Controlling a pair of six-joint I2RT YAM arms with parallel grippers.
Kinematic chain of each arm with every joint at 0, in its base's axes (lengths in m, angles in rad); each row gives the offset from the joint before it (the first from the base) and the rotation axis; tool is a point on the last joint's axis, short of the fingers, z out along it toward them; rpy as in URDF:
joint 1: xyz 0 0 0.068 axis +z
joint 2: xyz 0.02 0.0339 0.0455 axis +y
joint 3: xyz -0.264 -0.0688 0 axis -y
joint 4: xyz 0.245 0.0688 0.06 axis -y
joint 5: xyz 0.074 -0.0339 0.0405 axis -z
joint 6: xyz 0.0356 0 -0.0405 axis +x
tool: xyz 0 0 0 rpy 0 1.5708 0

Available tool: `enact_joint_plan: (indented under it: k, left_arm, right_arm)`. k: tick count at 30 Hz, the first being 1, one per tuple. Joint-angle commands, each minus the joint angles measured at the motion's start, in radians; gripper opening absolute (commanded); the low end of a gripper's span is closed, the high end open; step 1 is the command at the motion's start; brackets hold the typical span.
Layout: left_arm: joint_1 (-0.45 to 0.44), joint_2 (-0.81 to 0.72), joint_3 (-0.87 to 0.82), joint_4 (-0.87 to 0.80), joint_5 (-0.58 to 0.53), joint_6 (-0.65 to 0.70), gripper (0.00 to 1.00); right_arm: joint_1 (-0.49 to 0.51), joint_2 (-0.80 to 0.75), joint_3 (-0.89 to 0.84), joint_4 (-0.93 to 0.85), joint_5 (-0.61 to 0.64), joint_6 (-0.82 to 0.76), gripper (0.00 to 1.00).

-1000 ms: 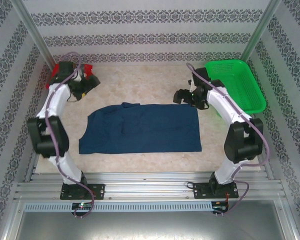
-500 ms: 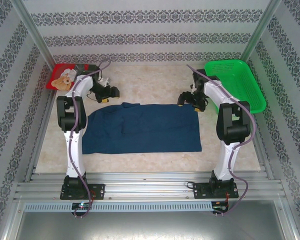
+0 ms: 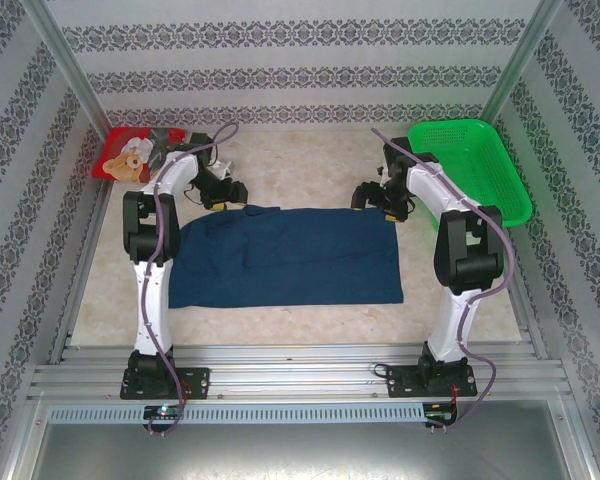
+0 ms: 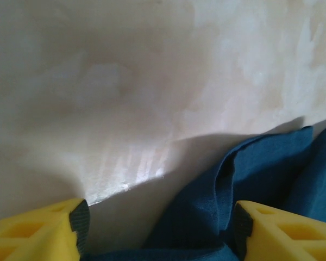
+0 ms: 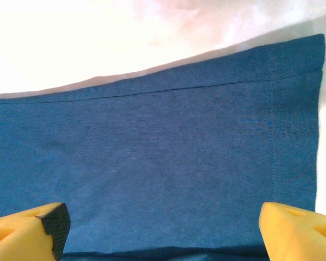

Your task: Fold and stack the t-shirts

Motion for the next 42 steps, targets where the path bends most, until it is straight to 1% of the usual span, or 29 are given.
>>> enact_joint_plan:
  k: [1,3,5,7,9,10,12,20,24,30,33,35,37,38,41,42]
  left_arm:
    - [-0.022,0.022,-0.019,-0.038,-0.026,0.035,0.64]
    - [-0.035,0.024,-0.024,-0.045,-0.031,0.038,0.55]
    - [-0.044,0.013,-0.044,-0.050,-0.025,0.046,0.41]
    - [-0.045,-0.016,-0.098,-0.026,-0.035,0.044,0.25]
    - [-0.043,-0.043,-0.137,-0.004,-0.076,0.039,0.09]
    - [-0.041,-0.057,-0.146,0.005,-0.101,0.034,0.06]
    - [-0.040,-0.087,-0.151,0.025,-0.133,0.018,0.04]
    - [-0.058,-0.247,-0.187,0.136,-0.163,-0.021,0.02]
    - [-0.075,-0.329,-0.272,0.205,-0.180,-0.019,0.02]
    - [-0.101,-0.477,-0.502,0.346,-0.230,-0.044,0.03]
    - [-0.146,-0.577,-0.655,0.419,-0.288,-0.043,0.03]
    - [-0.167,-0.644,-0.764,0.473,-0.296,-0.073,0.04]
    - [-0.184,-0.701,-0.862,0.527,-0.305,-0.105,0.05]
    - [-0.191,-0.725,-0.907,0.550,-0.289,-0.117,0.07]
    - [-0.218,-0.774,-1.017,0.609,-0.256,-0.132,0.17]
    - [-0.218,-0.784,-1.042,0.618,-0.245,-0.144,0.22]
  right_arm:
    - [0.024,-0.073,-0.018,0.034,-0.041,0.013,0.91]
    - [0.033,-0.098,-0.019,0.045,-0.054,0.007,0.91]
    - [0.039,-0.126,-0.018,0.055,-0.062,0.004,0.92]
    - [0.043,-0.156,-0.016,0.058,-0.067,0.005,0.92]
    - [0.043,-0.180,-0.016,0.061,-0.076,0.006,0.92]
    - [0.044,-0.191,-0.019,0.064,-0.082,0.007,0.92]
    - [0.048,-0.207,-0.022,0.066,-0.092,0.008,0.92]
    - [0.064,-0.235,-0.044,0.069,-0.093,0.000,0.92]
    - [0.063,-0.240,-0.053,0.069,-0.094,-0.005,0.92]
    - [0.064,-0.255,-0.068,0.072,-0.094,-0.007,0.92]
    - [0.064,-0.267,-0.075,0.074,-0.087,-0.004,0.92]
    - [0.064,-0.274,-0.080,0.077,-0.089,-0.001,0.92]
    - [0.066,-0.278,-0.084,0.080,-0.090,0.002,0.92]
    - [0.066,-0.279,-0.088,0.082,-0.092,0.004,0.92]
    - [0.066,-0.275,-0.095,0.087,-0.095,0.009,0.92]
    - [0.068,-0.272,-0.093,0.087,-0.096,0.008,0.92]
